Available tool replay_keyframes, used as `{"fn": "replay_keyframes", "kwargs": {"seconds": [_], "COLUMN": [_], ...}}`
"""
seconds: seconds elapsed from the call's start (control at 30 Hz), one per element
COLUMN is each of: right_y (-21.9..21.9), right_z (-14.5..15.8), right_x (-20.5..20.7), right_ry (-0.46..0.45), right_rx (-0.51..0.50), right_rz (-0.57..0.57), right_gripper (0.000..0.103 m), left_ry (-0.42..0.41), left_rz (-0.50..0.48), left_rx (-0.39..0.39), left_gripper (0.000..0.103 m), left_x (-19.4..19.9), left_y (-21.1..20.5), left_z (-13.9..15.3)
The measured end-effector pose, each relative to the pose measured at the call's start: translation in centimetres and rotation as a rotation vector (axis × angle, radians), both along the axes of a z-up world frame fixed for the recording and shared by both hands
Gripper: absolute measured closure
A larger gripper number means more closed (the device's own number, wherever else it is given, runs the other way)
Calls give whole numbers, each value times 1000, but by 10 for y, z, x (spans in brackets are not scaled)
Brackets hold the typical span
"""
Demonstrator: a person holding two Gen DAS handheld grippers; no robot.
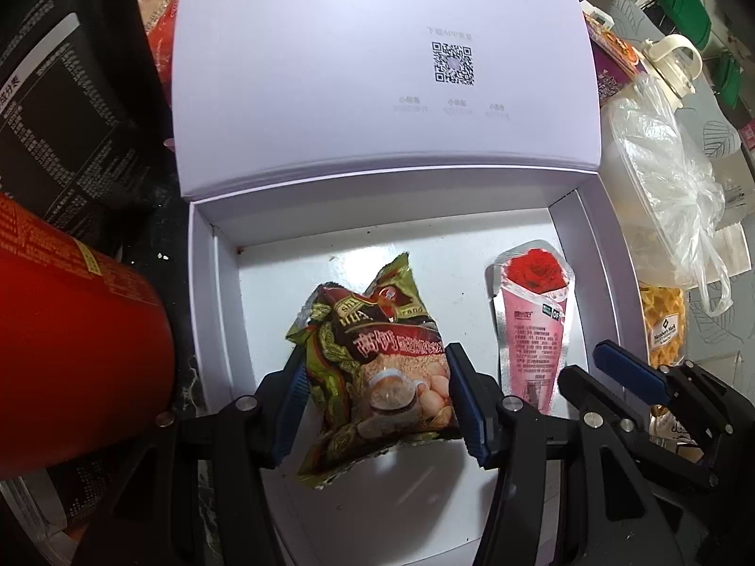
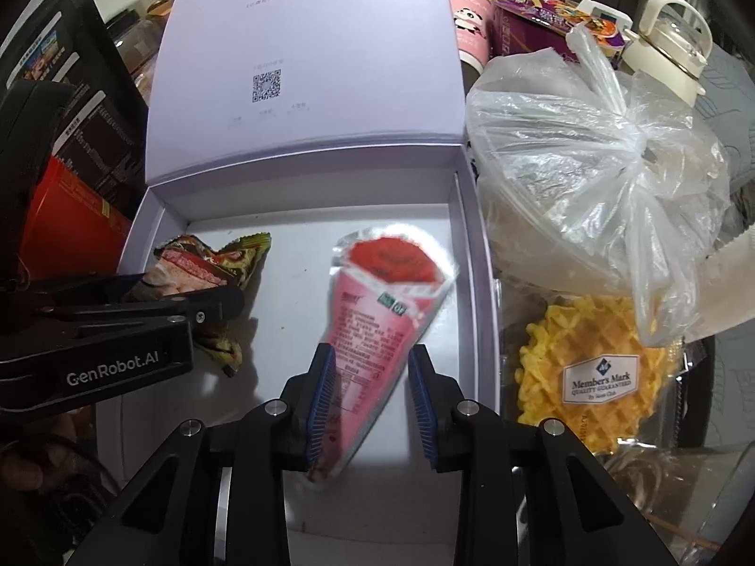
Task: Organize soft objects
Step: 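Lower both bags into the lavender box and open both grippers, then withdraw both grippers from the box back toward the table items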
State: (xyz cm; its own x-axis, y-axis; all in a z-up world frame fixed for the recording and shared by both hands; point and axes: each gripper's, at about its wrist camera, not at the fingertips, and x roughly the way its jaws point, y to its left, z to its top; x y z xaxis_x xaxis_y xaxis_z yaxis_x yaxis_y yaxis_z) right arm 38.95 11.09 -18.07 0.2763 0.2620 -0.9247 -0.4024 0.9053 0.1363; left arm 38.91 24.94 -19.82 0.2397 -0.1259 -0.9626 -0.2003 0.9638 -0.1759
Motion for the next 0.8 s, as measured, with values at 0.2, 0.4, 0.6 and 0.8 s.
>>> {"fn": "replay_keyframes", "kwargs": {"seconds": [0.2, 0.4, 0.6, 0.8], "right_y": [-10, -18, -25, -26], "right_z": [14, 37, 67, 96], "right_x": [-7, -11, -22, -38], "right_ry": [-21, -52, -106, -147], "right_rx": [-1, 8, 27, 52], "right_rz": [-1, -1, -5, -25], "right_gripper": [71, 71, 71, 71], "left_ry": [-8, -44, -87, -140], "left_rz": [-4, -4, 5, 33], "left_rx": [19, 32, 50, 67], "left_gripper": [47, 47, 47, 47], "left_x": [4, 6, -2, -31], "left_y": [-5, -13, -19, -6], "left_z": [10, 36, 68, 102]}}
